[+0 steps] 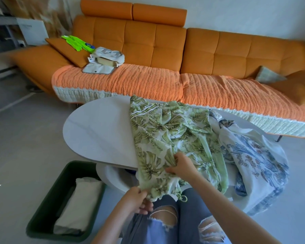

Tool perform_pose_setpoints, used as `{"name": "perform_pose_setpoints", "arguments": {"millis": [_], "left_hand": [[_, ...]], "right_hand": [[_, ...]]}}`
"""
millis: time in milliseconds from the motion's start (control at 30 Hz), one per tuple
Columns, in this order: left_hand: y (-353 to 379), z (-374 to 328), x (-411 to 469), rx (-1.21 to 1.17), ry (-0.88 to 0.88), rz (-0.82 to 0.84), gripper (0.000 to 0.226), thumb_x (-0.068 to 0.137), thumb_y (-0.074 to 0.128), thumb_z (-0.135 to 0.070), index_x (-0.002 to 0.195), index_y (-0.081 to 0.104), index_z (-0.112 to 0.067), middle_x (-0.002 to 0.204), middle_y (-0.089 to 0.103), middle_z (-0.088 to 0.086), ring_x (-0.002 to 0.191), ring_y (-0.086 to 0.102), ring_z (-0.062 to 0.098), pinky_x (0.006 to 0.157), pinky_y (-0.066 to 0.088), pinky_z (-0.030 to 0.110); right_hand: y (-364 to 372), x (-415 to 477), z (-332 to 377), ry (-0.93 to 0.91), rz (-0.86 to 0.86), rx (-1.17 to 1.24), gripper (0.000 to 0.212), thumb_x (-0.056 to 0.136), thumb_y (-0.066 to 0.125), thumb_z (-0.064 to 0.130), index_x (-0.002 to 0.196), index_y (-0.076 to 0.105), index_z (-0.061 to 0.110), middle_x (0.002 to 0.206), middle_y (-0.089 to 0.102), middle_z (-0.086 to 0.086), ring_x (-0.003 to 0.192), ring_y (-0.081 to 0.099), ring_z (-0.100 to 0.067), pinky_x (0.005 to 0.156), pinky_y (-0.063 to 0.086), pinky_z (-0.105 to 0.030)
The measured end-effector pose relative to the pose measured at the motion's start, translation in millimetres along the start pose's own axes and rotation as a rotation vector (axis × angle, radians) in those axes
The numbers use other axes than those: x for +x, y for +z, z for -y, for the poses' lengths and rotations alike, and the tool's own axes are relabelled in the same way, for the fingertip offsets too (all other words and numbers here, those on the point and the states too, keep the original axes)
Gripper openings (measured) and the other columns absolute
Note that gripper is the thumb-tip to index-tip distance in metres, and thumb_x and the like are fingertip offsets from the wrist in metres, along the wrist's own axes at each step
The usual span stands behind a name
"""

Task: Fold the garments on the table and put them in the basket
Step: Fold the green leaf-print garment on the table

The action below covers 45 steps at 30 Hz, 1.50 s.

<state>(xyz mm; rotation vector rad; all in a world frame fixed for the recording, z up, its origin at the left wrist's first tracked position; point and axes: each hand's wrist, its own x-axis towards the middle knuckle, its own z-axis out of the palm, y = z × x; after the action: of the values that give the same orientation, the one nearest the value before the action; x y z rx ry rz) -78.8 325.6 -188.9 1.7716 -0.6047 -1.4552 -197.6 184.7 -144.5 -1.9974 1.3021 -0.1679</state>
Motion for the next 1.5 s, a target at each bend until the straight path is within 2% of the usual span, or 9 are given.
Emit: {"name": "perform_pose_setpoints", "arguments": {"millis": [167, 267, 400, 700, 967, 1067, 1133, 1367, 1500], "left_hand": [[-22.8, -16.3, 13.1, 0.303, 0.14, -0.252, 0.047, 0.092, 0.032, -0.061, 0.078, 0.05, -0.019, 0.074, 0.054, -0.003, 0.063, 0.049, 0.009, 0.062, 0.038, 0.026], [-23.0, -20.9, 21.3, -0.006, 0.131, -0.244, 0.036, 0.088, 0.053, -0.052, 0.076, 0.051, -0.017, 0.081, 0.055, 0.0, 0.07, 0.053, 0.013, 0.07, 0.045, 0.03], [-9.6, -7.6, 21.6, 0.002, 0.184, -0.241, 0.016, 0.086, 0.065, -0.031, 0.089, 0.061, -0.016, 0.086, 0.069, 0.003, 0.077, 0.067, 0.016, 0.079, 0.057, 0.037], [-15.8, 8.3, 36.2, -0.005, 0.217, -0.244, 0.009, 0.09, 0.059, -0.026, 0.091, 0.067, -0.023, 0.088, 0.072, 0.001, 0.083, 0.069, 0.016, 0.078, 0.057, 0.045], [-27.8, 2.0, 45.0, -0.152, 0.095, -0.216, 0.067, 0.063, 0.053, -0.083, 0.101, 0.06, -0.029, 0.103, 0.066, -0.006, 0.096, 0.064, 0.013, 0.085, 0.053, 0.036], [-20.7, -0.9, 41.9, -0.109, 0.19, -0.207, 0.057, 0.063, 0.068, -0.069, 0.092, 0.064, -0.02, 0.092, 0.07, -0.01, 0.085, 0.066, 0.009, 0.085, 0.051, 0.032], [-17.1, -2.3, 40.6, -0.204, 0.222, -0.146, 0.058, 0.048, 0.073, -0.056, 0.092, 0.07, -0.018, 0.086, 0.075, 0.0, 0.084, 0.071, 0.015, 0.09, 0.052, 0.043], [-26.0, 2.9, 56.3, -0.189, 0.262, -0.109, 0.049, 0.05, 0.068, -0.049, 0.088, 0.075, -0.019, 0.082, 0.075, 0.005, 0.086, 0.071, 0.017, 0.092, 0.05, 0.043], [-28.6, 0.7, 55.8, -0.112, 0.272, -0.155, 0.051, 0.046, 0.063, -0.054, 0.084, 0.074, -0.02, 0.077, 0.074, 0.001, 0.079, 0.07, 0.013, 0.079, 0.054, 0.034]], "right_hand": [[1.3, 8.2, 1.2, -0.003, -0.11, -0.259, 0.052, 0.08, 0.058, 0.061, 0.104, 0.05, 0.015, 0.092, 0.061, 0.002, 0.073, 0.058, -0.013, 0.055, 0.046, -0.025], [-6.3, 24.4, 11.8, 0.057, -0.206, -0.157, 0.069, 0.083, 0.041, 0.071, 0.12, 0.05, 0.014, 0.102, 0.064, 0.0, 0.085, 0.063, -0.017, 0.062, 0.048, -0.027], [-9.2, 61.6, 23.9, 0.097, -0.326, -0.145, 0.064, 0.082, 0.037, 0.074, 0.092, 0.054, 0.014, 0.069, 0.055, 0.002, 0.062, 0.053, -0.018, 0.051, 0.036, -0.024], [-11.3, 124.9, 16.4, 0.085, -0.408, -0.018, 0.015, 0.088, 0.055, 0.02, 0.075, 0.057, 0.014, 0.064, 0.054, 0.0, 0.054, 0.046, -0.017, 0.05, 0.035, -0.02], [-26.7, 153.9, 40.1, 0.049, -0.366, -0.045, 0.058, 0.085, 0.041, 0.067, 0.056, 0.039, 0.017, 0.049, 0.042, 0.003, 0.051, 0.039, -0.013, 0.054, 0.025, -0.02], [-28.1, 174.9, 53.5, 0.127, -0.297, -0.083, 0.064, 0.083, 0.038, 0.072, 0.054, 0.037, 0.015, 0.057, 0.049, -0.004, 0.1, 0.057, -0.023, 0.085, 0.047, -0.034], [-23.5, 188.8, 58.4, 0.136, -0.3, -0.124, 0.062, 0.082, 0.044, 0.07, 0.056, 0.039, 0.014, 0.079, 0.065, -0.012, 0.133, 0.037, -0.031, 0.095, 0.046, -0.04], [-10.3, 236.1, 50.1, 0.118, -0.434, -0.005, 0.028, 0.085, 0.061, 0.042, 0.076, 0.056, 0.015, 0.084, 0.065, -0.004, 0.102, 0.055, -0.023, 0.086, 0.05, -0.042], [-14.1, 233.1, 43.2, 0.093, -0.468, -0.04, 0.017, 0.09, 0.058, 0.034, 0.081, 0.059, 0.019, 0.101, 0.066, -0.008, 0.121, 0.041, -0.029, 0.094, 0.043, -0.043]]}}
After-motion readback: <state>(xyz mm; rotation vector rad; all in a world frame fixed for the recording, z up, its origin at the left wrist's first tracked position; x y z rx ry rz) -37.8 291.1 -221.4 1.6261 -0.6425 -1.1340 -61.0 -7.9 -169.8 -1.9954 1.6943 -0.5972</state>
